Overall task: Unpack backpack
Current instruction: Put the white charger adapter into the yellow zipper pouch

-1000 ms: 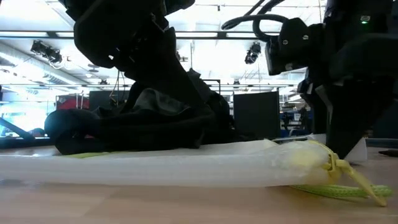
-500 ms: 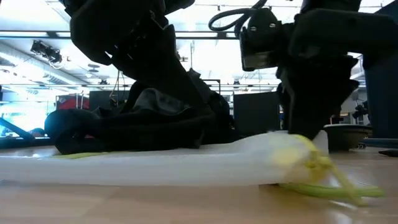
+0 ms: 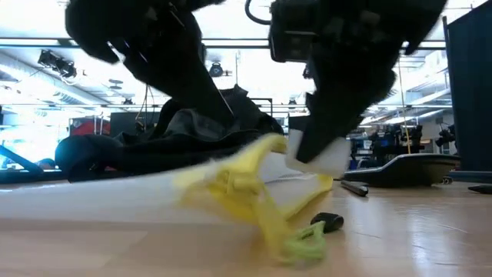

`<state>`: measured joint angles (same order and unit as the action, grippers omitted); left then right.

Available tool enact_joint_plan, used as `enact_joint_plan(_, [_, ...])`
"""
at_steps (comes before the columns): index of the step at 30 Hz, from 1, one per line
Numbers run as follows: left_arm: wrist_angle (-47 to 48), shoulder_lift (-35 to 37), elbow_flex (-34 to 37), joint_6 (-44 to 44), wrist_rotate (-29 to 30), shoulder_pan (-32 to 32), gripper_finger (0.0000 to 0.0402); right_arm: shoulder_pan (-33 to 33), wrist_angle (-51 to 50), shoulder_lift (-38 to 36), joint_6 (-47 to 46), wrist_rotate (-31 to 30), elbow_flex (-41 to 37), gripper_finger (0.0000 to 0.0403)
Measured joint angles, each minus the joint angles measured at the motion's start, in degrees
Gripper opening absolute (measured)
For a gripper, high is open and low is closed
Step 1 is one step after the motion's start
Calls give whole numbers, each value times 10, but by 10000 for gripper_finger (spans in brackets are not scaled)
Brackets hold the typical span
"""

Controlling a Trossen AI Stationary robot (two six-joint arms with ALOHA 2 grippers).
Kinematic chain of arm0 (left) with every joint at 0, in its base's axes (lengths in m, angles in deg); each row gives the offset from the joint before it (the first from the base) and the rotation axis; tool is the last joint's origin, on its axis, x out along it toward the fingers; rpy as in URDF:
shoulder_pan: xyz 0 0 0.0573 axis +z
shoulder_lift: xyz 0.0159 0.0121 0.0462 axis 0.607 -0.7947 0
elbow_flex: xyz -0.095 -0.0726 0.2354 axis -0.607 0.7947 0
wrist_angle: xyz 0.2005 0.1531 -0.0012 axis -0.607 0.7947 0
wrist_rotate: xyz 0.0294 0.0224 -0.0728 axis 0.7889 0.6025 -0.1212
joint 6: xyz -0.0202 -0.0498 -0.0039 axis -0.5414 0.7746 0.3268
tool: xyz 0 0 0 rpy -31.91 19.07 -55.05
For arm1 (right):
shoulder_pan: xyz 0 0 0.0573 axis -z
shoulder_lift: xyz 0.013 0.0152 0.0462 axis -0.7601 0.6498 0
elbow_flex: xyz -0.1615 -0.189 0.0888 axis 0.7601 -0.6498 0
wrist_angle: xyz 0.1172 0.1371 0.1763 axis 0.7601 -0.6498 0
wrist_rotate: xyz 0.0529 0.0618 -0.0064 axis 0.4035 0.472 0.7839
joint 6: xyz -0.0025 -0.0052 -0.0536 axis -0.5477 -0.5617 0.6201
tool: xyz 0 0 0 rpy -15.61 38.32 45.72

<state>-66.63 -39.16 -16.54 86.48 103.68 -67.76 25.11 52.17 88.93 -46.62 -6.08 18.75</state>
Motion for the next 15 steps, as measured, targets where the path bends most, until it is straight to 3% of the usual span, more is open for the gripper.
enact_joint_plan(9, [130, 32, 18, 84, 115, -53, 87, 18, 21, 0, 4, -134, 0, 156])
enact_joint_plan(15, [155, 73, 102, 204, 147, -72, 87, 31, 23, 0, -10, -139, -4, 154])
